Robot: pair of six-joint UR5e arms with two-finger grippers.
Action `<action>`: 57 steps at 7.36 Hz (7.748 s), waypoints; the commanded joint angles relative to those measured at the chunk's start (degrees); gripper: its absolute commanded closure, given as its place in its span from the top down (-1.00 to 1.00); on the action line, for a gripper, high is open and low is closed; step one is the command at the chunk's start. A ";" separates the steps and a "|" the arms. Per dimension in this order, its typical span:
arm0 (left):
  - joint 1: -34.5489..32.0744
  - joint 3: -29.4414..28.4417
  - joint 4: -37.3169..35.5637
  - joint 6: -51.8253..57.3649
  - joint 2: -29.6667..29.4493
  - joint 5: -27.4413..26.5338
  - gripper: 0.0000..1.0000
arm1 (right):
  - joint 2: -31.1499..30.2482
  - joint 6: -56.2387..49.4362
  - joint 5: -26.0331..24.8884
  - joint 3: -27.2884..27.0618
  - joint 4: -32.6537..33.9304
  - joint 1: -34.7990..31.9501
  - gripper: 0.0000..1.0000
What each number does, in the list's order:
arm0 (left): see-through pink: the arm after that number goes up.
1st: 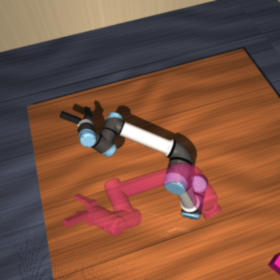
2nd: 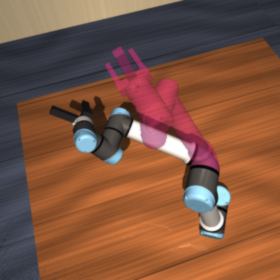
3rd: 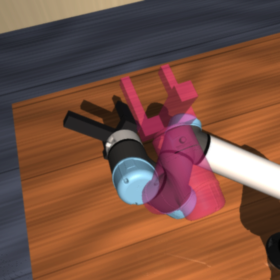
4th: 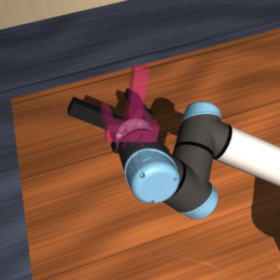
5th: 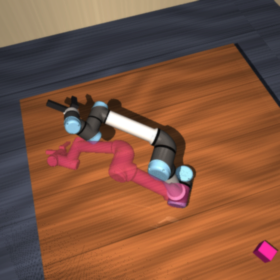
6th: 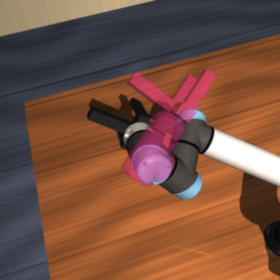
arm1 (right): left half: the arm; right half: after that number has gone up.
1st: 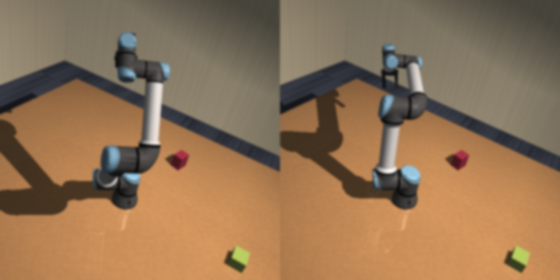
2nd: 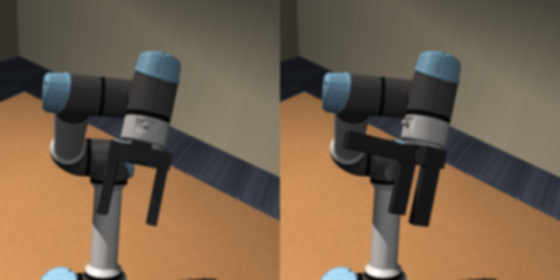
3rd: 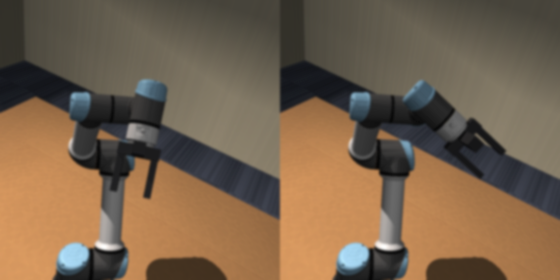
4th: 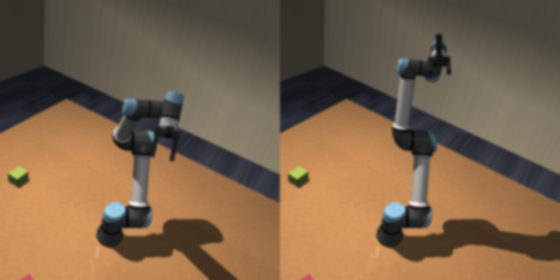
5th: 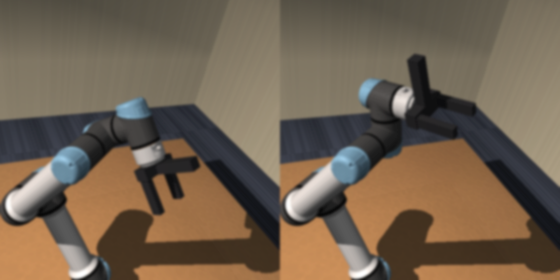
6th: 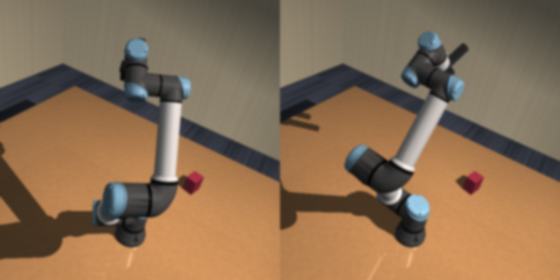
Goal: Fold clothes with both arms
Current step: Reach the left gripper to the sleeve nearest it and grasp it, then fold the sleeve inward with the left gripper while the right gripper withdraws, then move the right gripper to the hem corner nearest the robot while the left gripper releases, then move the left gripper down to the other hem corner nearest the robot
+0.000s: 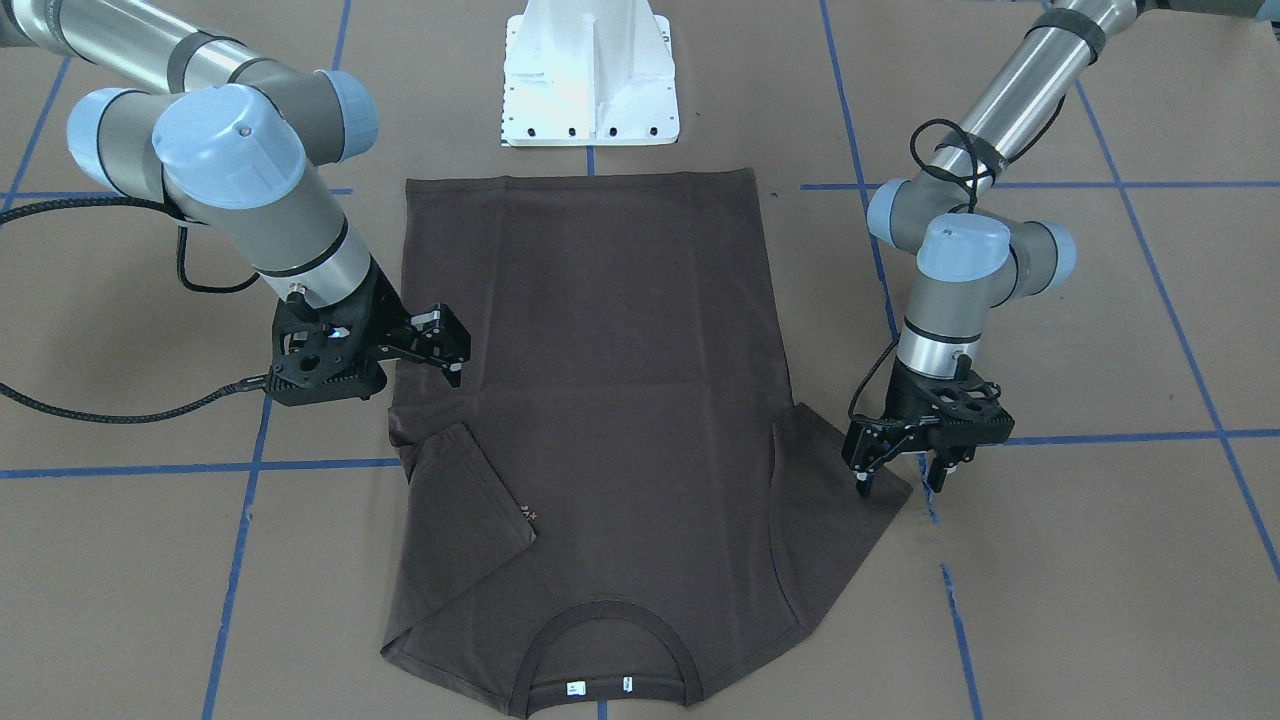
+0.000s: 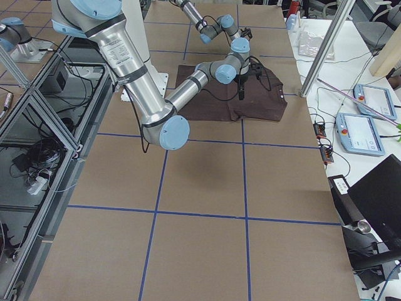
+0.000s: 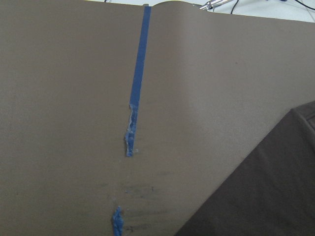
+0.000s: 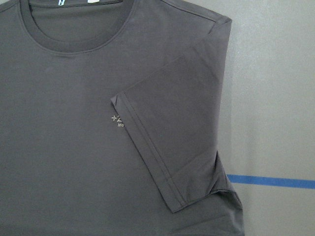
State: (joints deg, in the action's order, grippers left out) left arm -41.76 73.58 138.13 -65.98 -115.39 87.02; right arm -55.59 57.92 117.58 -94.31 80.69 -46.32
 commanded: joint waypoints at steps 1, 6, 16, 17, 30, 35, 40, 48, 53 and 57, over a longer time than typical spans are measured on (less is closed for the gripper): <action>0.54 -0.02 -0.05 0.24 -0.01 0.00 0.88 | -0.13 0.00 -0.07 0.01 0.00 0.00 1.00; 0.63 0.33 0.04 0.24 -0.01 0.08 -0.42 | -0.40 0.00 0.02 0.01 -0.27 0.00 1.00; 7.04 1.43 -20.45 -15.29 -19.57 0.35 -1.00 | -1.10 0.09 -0.16 0.01 -0.62 0.09 1.00; 7.31 -2.96 -19.92 -15.66 -22.04 0.35 -1.00 | -1.19 0.09 -0.16 0.01 -0.70 0.18 1.00; 8.01 24.68 -25.10 -14.70 -6.60 8.17 1.00 | -31.50 36.56 -32.39 -22.84 -10.64 40.14 1.00; 7.92 25.29 -25.10 -14.79 -6.60 8.17 1.00 | -34.76 36.74 -31.10 -24.60 -10.46 40.61 1.00; 8.01 25.38 -25.10 -14.70 -6.07 8.17 1.00 | -34.59 36.74 -31.00 -24.34 -10.46 41.57 0.35; 8.01 25.29 -25.10 -14.70 -5.98 8.17 0.96 | -34.76 36.65 -30.04 -25.13 -10.46 41.22 -1.00; 16.15 34.75 -25.19 -22.66 4.27 6.95 0.93 | -34.24 36.65 -31.44 -27.50 -10.73 41.13 -1.00; 28.46 43.84 -39.84 -37.17 7.46 -0.24 0.98 | -33.88 36.48 -31.10 -28.82 -11.16 40.61 -1.00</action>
State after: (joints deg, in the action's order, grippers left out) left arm -17.10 115.59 102.64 -98.95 -108.72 89.39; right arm -89.51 94.47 86.27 -122.63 69.57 -5.40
